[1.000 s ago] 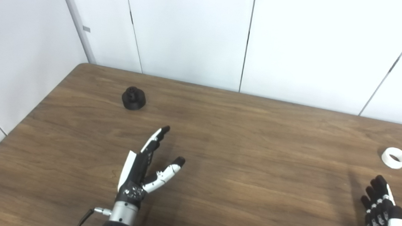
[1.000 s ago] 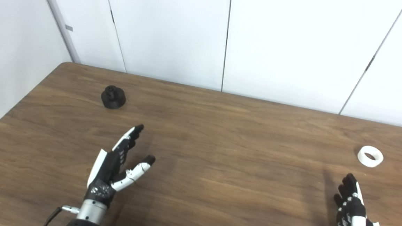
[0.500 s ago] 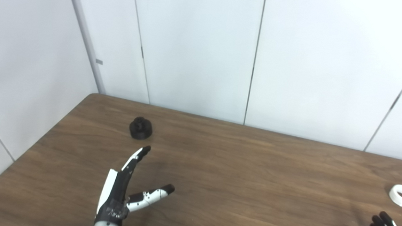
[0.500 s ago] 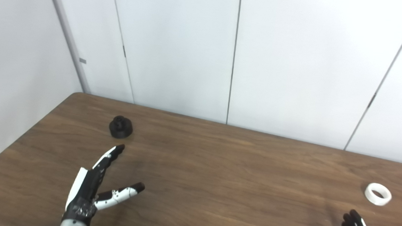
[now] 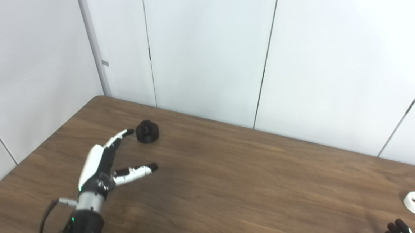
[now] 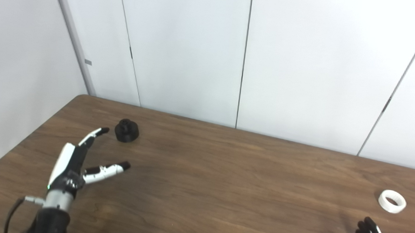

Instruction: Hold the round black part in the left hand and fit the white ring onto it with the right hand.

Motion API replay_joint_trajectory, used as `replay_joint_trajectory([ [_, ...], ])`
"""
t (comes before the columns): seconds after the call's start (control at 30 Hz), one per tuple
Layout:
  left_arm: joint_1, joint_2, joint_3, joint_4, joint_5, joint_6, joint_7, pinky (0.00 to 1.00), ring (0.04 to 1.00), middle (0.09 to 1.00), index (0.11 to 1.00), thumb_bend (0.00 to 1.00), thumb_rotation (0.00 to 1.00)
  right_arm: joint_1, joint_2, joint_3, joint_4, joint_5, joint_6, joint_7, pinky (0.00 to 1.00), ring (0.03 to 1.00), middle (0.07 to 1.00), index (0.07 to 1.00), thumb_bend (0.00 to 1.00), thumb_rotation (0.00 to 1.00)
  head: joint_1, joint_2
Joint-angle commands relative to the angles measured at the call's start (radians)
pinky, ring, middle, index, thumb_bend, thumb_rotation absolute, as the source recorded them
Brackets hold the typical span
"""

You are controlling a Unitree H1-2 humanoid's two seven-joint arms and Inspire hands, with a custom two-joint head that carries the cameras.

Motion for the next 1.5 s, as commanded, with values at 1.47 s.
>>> replay_joint_trajectory([
  [1.47, -0.541, 0.235, -0.271, 0.703, 0.177, 0.093, 0.026, 1.0, 1.0, 1.0, 0.826, 1.0, 0.39, 0.025, -0.022, 0.033, -0.012, 0.028, -0.012, 0.029, 1.0, 0.989, 0.978, 0.977, 0.67, 1.0, -0.029, 0.013],
])
